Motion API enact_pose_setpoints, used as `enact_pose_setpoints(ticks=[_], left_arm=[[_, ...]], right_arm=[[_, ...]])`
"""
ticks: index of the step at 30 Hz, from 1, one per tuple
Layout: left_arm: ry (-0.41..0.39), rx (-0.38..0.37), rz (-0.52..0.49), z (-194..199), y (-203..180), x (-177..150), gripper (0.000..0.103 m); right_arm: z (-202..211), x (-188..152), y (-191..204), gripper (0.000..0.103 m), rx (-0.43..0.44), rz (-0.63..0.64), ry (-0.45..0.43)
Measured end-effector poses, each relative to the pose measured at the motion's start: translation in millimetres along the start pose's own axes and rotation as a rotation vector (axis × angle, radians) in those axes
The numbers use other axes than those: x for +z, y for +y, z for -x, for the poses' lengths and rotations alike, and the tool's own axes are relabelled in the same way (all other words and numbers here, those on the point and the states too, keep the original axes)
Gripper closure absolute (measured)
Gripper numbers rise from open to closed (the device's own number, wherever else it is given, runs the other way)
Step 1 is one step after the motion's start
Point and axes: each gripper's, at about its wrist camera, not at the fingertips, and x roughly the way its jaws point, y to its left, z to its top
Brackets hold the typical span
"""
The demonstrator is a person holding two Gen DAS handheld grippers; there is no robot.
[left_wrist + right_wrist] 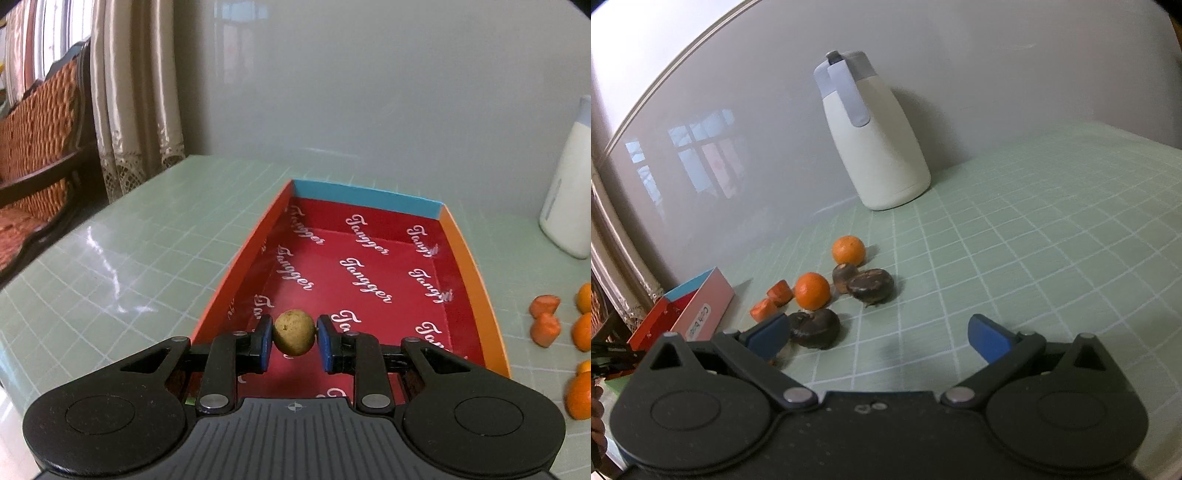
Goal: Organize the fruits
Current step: 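Carry the longan over the red box and open the left gripper, then grasp a tangerine with the right gripper and lift it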
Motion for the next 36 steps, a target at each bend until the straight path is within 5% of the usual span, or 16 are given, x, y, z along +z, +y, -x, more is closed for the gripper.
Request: enact_pose_setpoints(ticks=[6, 7, 8, 11, 22, 36], left_arm=[[0.007, 0.036, -0.039, 2, -5, -3, 0.073], [0.004, 0.034, -0.041, 3, -5, -3, 0.059], [-0.004, 0.039, -0.043, 6, -5, -3, 0.031], [-0.063, 0.047, -0.062, 18, -8, -5, 0.012], [-0.159, 0.031, -0.042, 71, 6, -13, 0.002], [-0.140, 0.093, 0.041, 90, 63, -43, 0.000]], right_arm=[[-5, -2, 12, 0.000, 0.027, 0.035, 0.011], [-5, -3, 14, 0.000, 0.032, 0.044, 0.010], [-5, -3, 16, 0.000, 0.035, 0.054, 0.008], [-4, -4, 25, 0.000, 0.045, 0.095, -0.001], [-5, -11, 65, 0.000, 0.114, 0.239, -0.034], [-22, -26, 113, 0.004, 0.193, 0.332, 0.036]])
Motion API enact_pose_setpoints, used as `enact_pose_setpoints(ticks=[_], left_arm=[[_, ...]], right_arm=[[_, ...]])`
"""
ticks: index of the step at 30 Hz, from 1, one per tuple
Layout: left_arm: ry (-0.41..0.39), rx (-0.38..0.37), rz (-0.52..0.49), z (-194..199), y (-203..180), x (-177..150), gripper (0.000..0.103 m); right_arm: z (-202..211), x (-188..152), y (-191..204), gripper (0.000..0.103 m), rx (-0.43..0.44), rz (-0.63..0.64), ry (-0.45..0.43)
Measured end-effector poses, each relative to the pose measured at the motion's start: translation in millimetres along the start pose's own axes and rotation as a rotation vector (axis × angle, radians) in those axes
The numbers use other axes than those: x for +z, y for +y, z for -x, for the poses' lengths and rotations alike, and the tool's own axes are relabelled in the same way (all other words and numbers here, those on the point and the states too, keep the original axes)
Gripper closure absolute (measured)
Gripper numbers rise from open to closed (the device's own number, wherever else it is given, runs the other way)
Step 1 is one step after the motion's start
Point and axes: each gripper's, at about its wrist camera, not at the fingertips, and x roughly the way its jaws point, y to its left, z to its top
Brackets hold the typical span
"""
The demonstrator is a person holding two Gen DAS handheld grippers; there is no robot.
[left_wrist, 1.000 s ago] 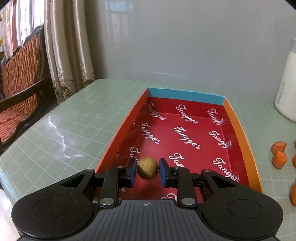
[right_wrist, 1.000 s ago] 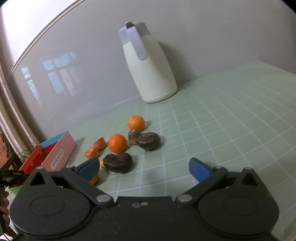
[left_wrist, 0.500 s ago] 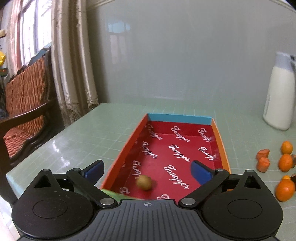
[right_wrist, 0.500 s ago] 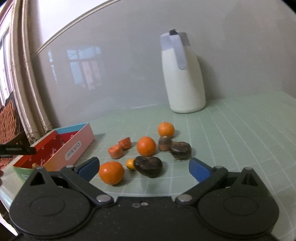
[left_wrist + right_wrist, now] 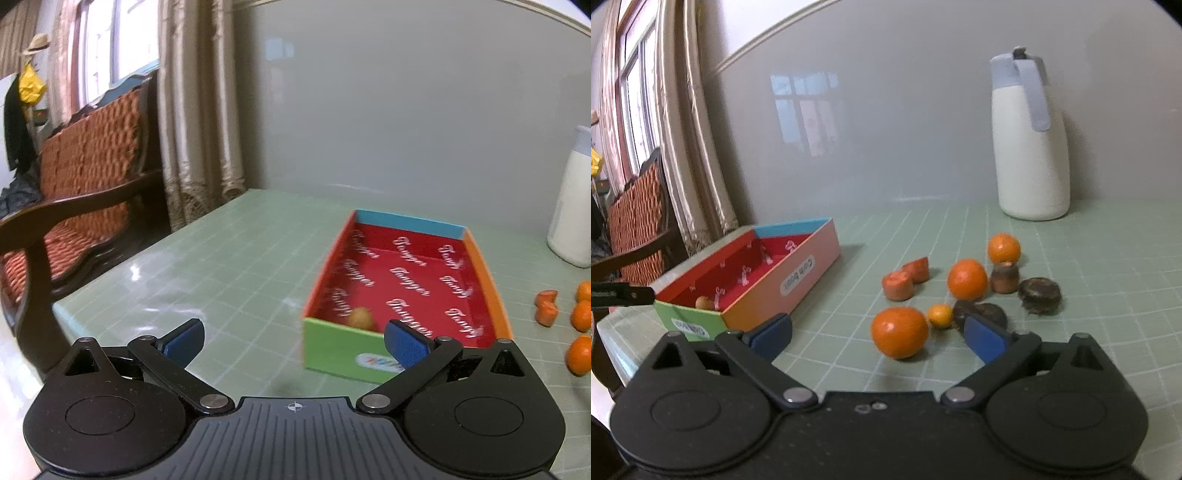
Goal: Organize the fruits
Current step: 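Grasp a tangerine with the right gripper and lift it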
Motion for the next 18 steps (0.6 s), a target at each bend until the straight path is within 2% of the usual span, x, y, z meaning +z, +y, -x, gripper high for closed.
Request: enact_pose_setpoints(ticks=[5, 7, 9, 12, 18], left_arm=[[0.015, 0.012, 0.027, 0, 14, -7, 0.000], [0.015, 0.017, 0.029, 1, 18, -10, 0.000], [0.012, 0.017, 0.035, 3, 22, -11, 0.000], [0.015, 0.018, 0.050, 3, 29, -13, 0.000], [0.017, 0.017, 0.070, 5, 38, -15, 0.000]], right_arm=[[-12, 3, 8, 0.013, -0.029, 0.004, 0.033], [-18, 3, 10, 0.022, -0.054, 0.004, 0.054], [-23, 2, 11, 0.025, -0.081, 0.007, 0.072], [-32, 3, 14, 0.043, -0.114, 0.018, 0.097], [-46, 3, 17, 0.056, -0.149, 0.036, 0.136]])
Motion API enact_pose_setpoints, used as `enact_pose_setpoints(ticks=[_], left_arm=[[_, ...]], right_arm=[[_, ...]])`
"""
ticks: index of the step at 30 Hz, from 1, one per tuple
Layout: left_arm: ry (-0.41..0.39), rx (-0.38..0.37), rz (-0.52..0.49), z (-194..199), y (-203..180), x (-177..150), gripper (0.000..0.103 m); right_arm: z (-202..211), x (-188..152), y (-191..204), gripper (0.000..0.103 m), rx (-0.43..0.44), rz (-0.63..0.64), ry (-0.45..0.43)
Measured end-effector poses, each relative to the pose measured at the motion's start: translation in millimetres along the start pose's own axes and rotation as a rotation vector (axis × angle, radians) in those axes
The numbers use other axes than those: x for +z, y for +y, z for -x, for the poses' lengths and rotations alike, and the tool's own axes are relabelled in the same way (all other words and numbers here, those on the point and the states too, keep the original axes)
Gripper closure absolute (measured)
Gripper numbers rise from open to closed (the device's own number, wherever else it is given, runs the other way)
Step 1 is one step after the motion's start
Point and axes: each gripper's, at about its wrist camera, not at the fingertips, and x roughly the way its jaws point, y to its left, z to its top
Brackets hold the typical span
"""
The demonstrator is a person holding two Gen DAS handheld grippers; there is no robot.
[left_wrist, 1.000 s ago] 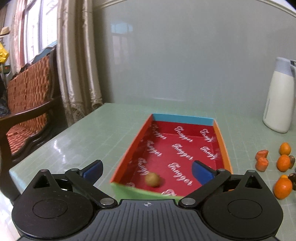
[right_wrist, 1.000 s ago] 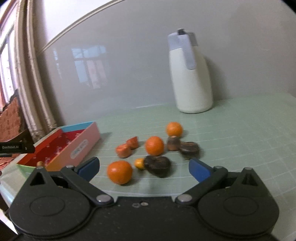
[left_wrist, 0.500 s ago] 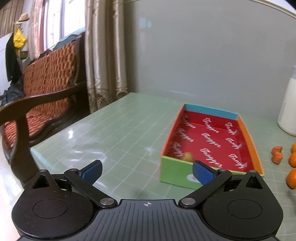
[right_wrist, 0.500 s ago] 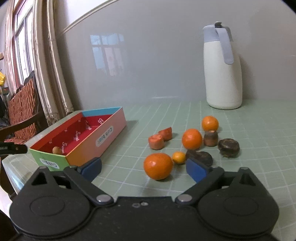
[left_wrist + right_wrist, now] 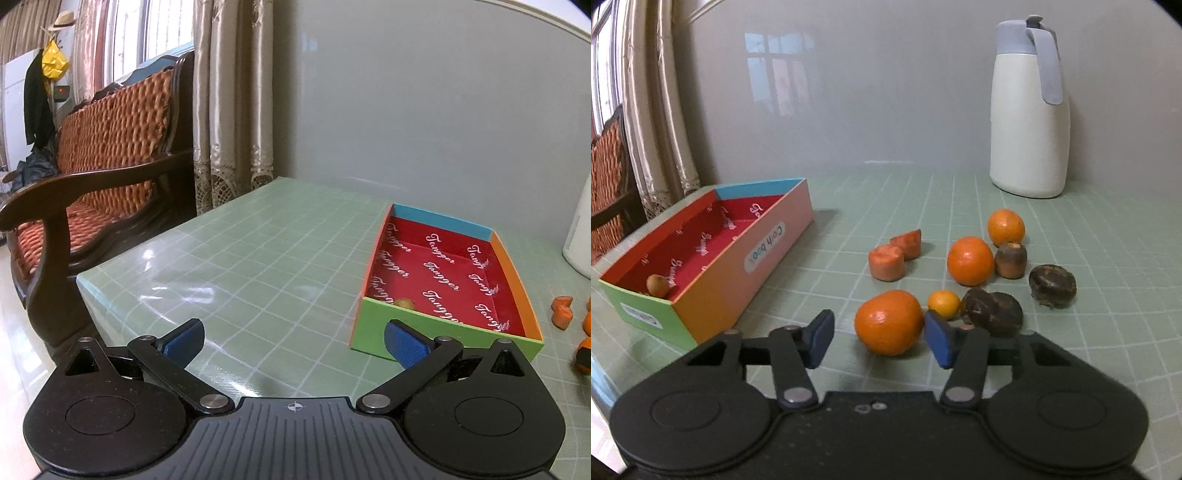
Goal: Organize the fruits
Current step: 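Grasp a tangerine with the right gripper and lift it, then lower the tangerine into the red box and open the right gripper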
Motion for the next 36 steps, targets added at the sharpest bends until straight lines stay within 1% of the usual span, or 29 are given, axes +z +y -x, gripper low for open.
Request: enact_pose_setpoints(ticks=[2, 3, 8, 12, 17, 24, 31, 36], left_arm=[[-0.001, -0.001, 0.007, 0, 2, 0, 0.000], [-0.002, 0.000, 0.011, 0, 3, 0, 0.000], [0.001, -0.002, 0.013, -1, 5, -1, 0.000], [0.006, 0.001, 0.016, -3, 7, -2, 0.000], [0.018, 0.006, 0.030, -7, 10, -3, 0.000], [0.023, 0.013, 0.043, -10, 16, -4, 0.000], [0.034, 0.030, 0.074, -14, 31, -5, 0.000], [0.041, 0.039, 0.098, -17, 41, -6, 0.000]], right_arm=[[-4, 1, 1, 0.058, -0.002, -0.001, 0.014], [-5, 1, 0, 0.063, 0.001, -0.003, 0.015], [-6, 1, 4, 0.063, -0.003, 0.013, 0.011], [-1, 3, 10, 0.064, 0.007, 0.026, -0.012], [13, 20, 25, 0.064, 0.065, 0.046, -0.056], [23, 46, 60, 0.064, 0.168, 0.097, -0.104], [14, 60, 99, 0.064, 0.234, 0.161, -0.111], [4, 62, 122, 0.064, 0.267, 0.200, -0.091]])
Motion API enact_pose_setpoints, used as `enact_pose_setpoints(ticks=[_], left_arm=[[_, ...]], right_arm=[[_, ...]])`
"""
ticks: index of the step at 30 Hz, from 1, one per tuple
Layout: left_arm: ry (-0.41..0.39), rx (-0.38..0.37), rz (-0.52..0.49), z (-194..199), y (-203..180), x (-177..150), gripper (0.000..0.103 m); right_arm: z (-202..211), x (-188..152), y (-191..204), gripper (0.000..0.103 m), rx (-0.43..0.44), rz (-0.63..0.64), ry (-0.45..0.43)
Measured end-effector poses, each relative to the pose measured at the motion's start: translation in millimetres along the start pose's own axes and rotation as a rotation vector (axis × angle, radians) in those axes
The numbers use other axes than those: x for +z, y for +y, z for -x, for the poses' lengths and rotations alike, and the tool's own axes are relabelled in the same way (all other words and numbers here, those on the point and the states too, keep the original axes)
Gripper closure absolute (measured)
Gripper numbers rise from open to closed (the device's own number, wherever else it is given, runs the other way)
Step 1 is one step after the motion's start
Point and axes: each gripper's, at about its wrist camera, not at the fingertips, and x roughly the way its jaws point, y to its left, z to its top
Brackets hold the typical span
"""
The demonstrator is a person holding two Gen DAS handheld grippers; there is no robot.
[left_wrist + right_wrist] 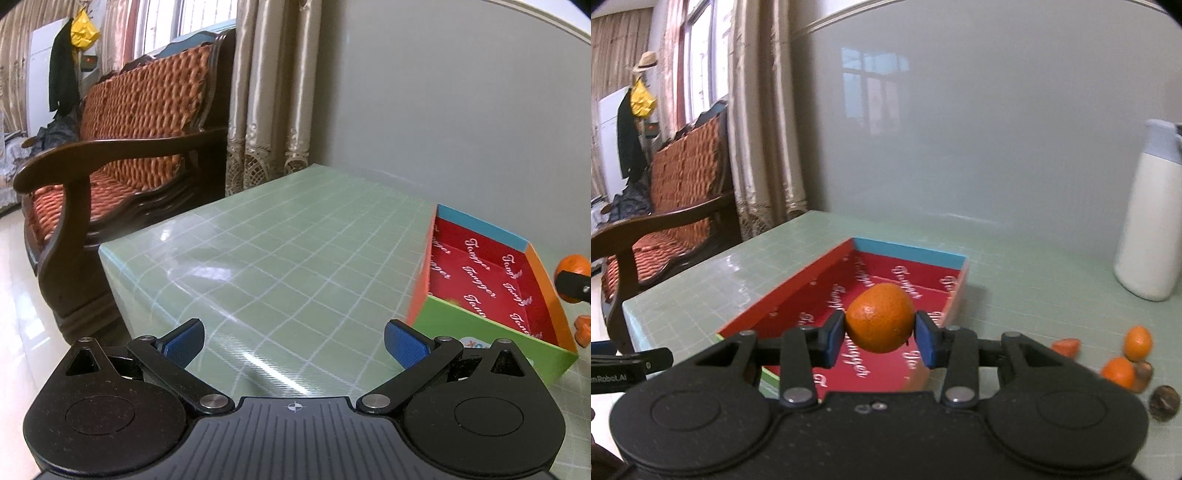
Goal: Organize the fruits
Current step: 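Lower the tangerine into the red box and open the right gripper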
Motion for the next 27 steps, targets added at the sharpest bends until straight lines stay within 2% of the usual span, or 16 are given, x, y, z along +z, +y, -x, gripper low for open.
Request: enact_pose_setpoints(ticks=[9, 27], left_arm=[[0.003, 0.006, 0.024, -4, 12, 0, 0.000], [0.006, 0.002, 0.033, -6, 14, 0, 0.000]], right_arm=[[-16, -5, 19, 0.064, 0.038, 0.026, 0.041], [-32, -11, 30, 0.064, 0.028, 0.070, 0.102]])
